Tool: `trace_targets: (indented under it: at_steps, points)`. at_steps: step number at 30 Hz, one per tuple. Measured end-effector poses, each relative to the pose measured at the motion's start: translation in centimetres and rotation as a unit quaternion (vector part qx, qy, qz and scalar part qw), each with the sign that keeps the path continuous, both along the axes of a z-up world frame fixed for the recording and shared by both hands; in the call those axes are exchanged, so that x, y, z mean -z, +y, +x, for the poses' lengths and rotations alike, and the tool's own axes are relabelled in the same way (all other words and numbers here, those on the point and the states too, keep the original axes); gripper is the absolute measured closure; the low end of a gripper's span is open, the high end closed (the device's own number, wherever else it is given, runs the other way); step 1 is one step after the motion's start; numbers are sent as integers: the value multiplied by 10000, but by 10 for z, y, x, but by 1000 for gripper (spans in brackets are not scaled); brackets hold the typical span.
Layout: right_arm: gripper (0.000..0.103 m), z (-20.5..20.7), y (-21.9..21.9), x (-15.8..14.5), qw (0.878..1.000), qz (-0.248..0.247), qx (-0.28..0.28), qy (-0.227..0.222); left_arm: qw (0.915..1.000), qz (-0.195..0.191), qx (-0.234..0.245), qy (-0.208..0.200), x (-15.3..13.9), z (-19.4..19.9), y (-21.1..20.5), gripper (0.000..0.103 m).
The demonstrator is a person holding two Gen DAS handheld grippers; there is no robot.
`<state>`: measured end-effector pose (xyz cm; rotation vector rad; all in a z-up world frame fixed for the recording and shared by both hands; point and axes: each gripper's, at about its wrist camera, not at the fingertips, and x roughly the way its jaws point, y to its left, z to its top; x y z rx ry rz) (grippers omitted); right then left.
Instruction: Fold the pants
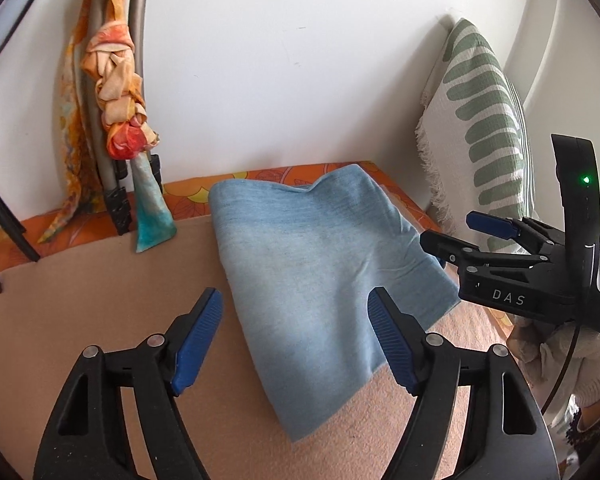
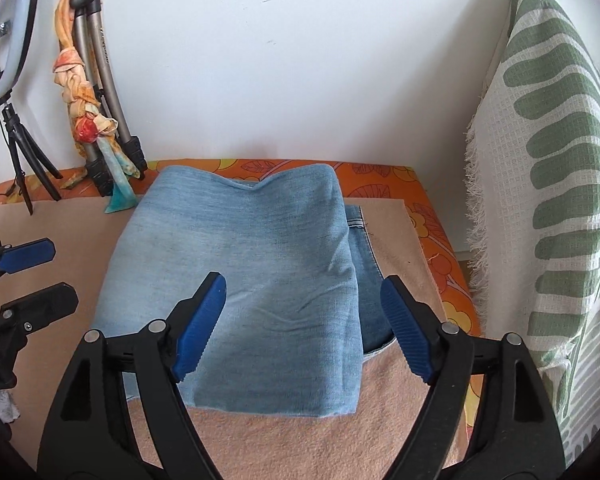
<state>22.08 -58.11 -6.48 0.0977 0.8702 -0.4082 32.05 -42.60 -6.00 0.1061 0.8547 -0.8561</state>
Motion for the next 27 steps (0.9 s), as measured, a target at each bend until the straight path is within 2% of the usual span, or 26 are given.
trace_targets:
  at_steps: [3,6,9,12,16,20,27]
  points:
    - [19,-14,10,-13,9999,-51,50,-71,9998,48,-93,-165,-11,-13,18,28]
    - [14,-30,22,-27,9997,-107,123,-191,9994,-14,-140,-319,-23,-27,36,28]
    - [10,-49,38,-41,9991,-171,163,-340,9987,-122,-268,-422,-34,-42,57,23]
    - [9,-70,60,-56,9986,-158,137,-488,9977,-289,-397,-478,-45,-57,81,23]
    - [2,-97,97,-71,9970,-317,40,-702,9960,-488,-527,-534,-56,-79,112,21]
    - [1,-118,131,-76,9958,-447,-117,-792,9954,-465,-571,-613,-59,-100,135,21]
    - [1,-150,172,-74,9949,-562,-140,-824,9931,-334,-517,-994,-66,-142,169,21]
